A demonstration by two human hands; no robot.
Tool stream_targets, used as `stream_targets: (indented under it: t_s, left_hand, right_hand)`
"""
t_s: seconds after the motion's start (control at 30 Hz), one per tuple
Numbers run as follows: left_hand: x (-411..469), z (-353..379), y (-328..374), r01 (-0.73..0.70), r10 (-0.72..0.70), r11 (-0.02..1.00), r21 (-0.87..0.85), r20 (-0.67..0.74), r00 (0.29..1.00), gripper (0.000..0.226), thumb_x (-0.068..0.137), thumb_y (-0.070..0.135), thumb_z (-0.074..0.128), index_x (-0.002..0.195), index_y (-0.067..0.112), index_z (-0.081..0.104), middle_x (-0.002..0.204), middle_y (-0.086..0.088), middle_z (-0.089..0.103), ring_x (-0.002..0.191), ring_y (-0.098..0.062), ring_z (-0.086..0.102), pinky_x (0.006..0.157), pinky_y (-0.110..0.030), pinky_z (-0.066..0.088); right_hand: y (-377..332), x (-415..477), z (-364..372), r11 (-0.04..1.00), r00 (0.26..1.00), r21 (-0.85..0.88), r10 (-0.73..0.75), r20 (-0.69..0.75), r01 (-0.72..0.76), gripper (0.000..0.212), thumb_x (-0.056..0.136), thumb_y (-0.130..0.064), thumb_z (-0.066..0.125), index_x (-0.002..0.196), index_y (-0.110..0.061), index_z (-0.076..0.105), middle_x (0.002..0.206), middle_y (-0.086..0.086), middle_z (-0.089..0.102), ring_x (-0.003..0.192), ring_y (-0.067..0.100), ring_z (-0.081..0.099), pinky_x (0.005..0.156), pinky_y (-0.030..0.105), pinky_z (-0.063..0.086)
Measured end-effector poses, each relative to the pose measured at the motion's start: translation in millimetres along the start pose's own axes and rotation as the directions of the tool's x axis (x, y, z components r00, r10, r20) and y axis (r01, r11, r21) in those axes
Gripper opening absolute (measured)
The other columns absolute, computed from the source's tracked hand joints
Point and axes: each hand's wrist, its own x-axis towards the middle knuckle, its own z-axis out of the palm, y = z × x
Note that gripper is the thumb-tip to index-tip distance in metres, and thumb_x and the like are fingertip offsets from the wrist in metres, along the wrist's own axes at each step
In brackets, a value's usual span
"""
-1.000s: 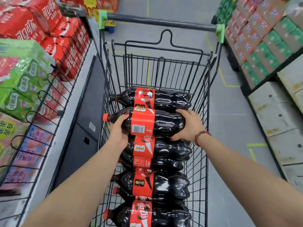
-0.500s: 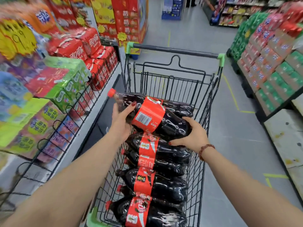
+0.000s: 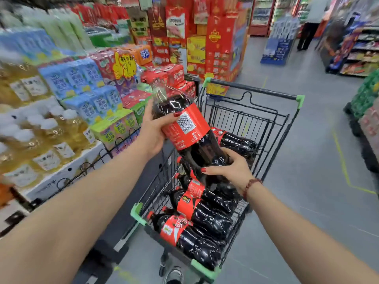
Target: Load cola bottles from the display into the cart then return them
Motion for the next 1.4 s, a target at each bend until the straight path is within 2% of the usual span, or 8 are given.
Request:
stream_targets:
  t_s: [0.2, 0.33, 0.47, 0.63, 0.87, 1.07, 1.23, 1.4]
  left_hand:
    - [-73, -27, 47, -0.128, 0.134, 0.991, 0.043, -0.2, 0.971, 0.08, 0.057, -0.005, 0.075, 0.126, 0.029, 0.054, 0.105, -0.016, 0.068, 0.077, -0.027, 0.069, 0.075, -0.045, 0.056]
    - [-129, -58, 83, -0.176, 0.231, 0.967, 0.182, -0.351, 0.907, 0.105, 0.045, 0.006, 0.085, 0.141, 0.021, 0.046, 0.115, -0.012, 0.066, 0.087, -0.024, 0.07, 0.074, -0.039, 0.058]
    - [-194, -99, 118, -0.212, 0.344, 0.93, 0.301, -0.507, 0.79, 0.11, 0.032, 0.017, 0.088, 0.136, 0.021, 0.051, 0.125, -0.01, 0.064, 0.112, -0.036, 0.063, 0.095, -0.054, 0.051]
    - [-291, -154, 161, -0.279, 0.444, 0.895, 0.347, -0.654, 0.613, 0.098, 0.034, 0.01, 0.086, 0.123, 0.032, 0.052, 0.12, -0.006, 0.064, 0.107, -0.03, 0.064, 0.086, -0.044, 0.056]
    - [-450, -225, 226, -0.273, 0.539, 0.842, 0.465, -0.711, 0.451, 0.088, 0.046, 0.003, 0.082, 0.126, 0.029, 0.055, 0.107, -0.001, 0.068, 0.089, -0.017, 0.069, 0.072, -0.032, 0.058]
    - [-578, -284, 268, -0.233, 0.601, 0.799, 0.554, -0.733, 0.32, 0.082, 0.053, 0.003, 0.083, 0.124, 0.032, 0.054, 0.109, 0.0, 0.069, 0.09, -0.013, 0.069, 0.071, -0.029, 0.057]
    - [-661, -324, 289, -0.22, 0.634, 0.77, 0.598, -0.754, 0.169, 0.086, 0.046, 0.01, 0.085, 0.125, 0.029, 0.056, 0.112, -0.002, 0.07, 0.096, -0.016, 0.068, 0.078, -0.032, 0.056]
    - [-724, -358, 310, -0.192, 0.64, 0.758, 0.623, -0.767, 0.037, 0.079, 0.045, 0.011, 0.085, 0.112, 0.041, 0.058, 0.113, -0.001, 0.069, 0.1, -0.02, 0.067, 0.084, -0.039, 0.057]
  right_hand:
    - [-14, -33, 54, 0.997, 0.97, 0.071, -0.029, 0.243, 0.012, 0.061, 0.047, -0.018, 0.094, 0.102, -0.024, 0.067, 0.102, -0.003, 0.071, 0.091, 0.01, 0.066, 0.08, 0.026, 0.053]
    - [-15, -62, 110, 0.994, 0.904, 0.109, -0.031, 0.426, -0.017, 0.064, 0.033, -0.026, 0.097, 0.092, -0.02, 0.071, 0.095, 0.006, 0.075, 0.088, 0.02, 0.07, 0.083, 0.036, 0.056]
    - [-20, -91, 177, 0.994, 0.822, 0.105, -0.076, 0.564, 0.02, 0.067, 0.033, -0.03, 0.093, 0.096, -0.016, 0.072, 0.096, 0.005, 0.075, 0.089, 0.019, 0.069, 0.079, 0.031, 0.056]
    - [-31, -141, 263, 0.997, 0.684, 0.079, -0.068, 0.727, 0.014, 0.059, 0.041, -0.021, 0.096, 0.094, -0.013, 0.072, 0.094, 0.005, 0.075, 0.086, 0.019, 0.069, 0.078, 0.033, 0.055]
    - [-52, -267, 382, 0.994, 0.452, 0.105, -0.099, 0.886, 0.011, 0.06, 0.051, -0.009, 0.092, 0.106, -0.017, 0.069, 0.1, 0.003, 0.075, 0.094, 0.018, 0.07, 0.083, 0.032, 0.055]
    - [-54, -377, 478, 0.994, 0.295, 0.109, -0.105, 0.95, 0.004, 0.08, 0.035, -0.028, 0.093, 0.11, -0.017, 0.067, 0.101, 0.0, 0.075, 0.096, 0.017, 0.07, 0.075, 0.026, 0.054]
    - [-61, -446, 540, 0.995, 0.164, 0.104, -0.105, 0.981, 0.013, 0.061, 0.041, -0.016, 0.088, 0.099, -0.017, 0.069, 0.095, -0.001, 0.076, 0.087, 0.014, 0.07, 0.074, 0.024, 0.053]
    - [-59, -496, 607, 0.997, 0.069, 0.082, -0.082, 0.994, 0.007, 0.071, 0.032, -0.026, 0.09, 0.098, -0.011, 0.069, 0.098, 0.009, 0.075, 0.089, 0.022, 0.067, 0.088, 0.041, 0.055]
